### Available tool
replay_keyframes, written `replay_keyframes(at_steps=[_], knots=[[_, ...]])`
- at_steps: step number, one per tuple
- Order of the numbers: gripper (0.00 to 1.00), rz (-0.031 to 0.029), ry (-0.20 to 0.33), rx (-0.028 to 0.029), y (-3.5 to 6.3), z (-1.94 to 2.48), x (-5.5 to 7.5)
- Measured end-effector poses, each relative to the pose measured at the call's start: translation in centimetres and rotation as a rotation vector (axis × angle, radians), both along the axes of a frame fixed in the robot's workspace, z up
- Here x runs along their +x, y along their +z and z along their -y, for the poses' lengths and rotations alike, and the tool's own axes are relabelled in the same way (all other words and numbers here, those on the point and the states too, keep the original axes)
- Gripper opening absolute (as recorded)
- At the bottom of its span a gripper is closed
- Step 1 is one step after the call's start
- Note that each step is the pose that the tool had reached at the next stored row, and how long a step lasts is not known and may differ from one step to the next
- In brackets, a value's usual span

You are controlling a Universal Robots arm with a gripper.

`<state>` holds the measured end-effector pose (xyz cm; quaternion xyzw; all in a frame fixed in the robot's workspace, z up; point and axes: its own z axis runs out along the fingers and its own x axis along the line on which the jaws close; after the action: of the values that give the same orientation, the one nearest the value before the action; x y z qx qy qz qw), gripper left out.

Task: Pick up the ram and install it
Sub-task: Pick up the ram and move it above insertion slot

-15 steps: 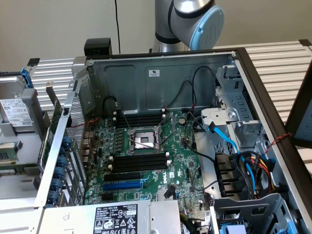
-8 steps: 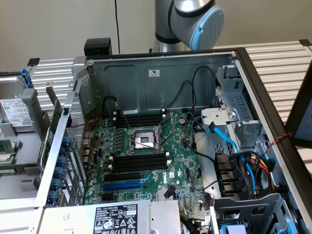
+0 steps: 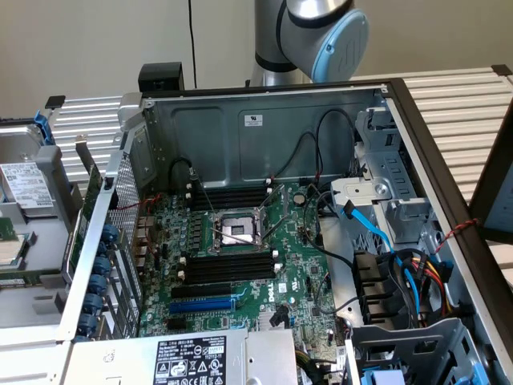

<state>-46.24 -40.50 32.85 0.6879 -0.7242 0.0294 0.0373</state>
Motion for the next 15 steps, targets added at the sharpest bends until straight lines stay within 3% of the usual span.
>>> replay_keyframes(at_steps=[9,15], knots=[[0.12,0.0000,0.000,-0.0042,1.61,0.00,0.0],[0.12,0.0000,0.000,-0.0143,2.54,0.00,0.0]])
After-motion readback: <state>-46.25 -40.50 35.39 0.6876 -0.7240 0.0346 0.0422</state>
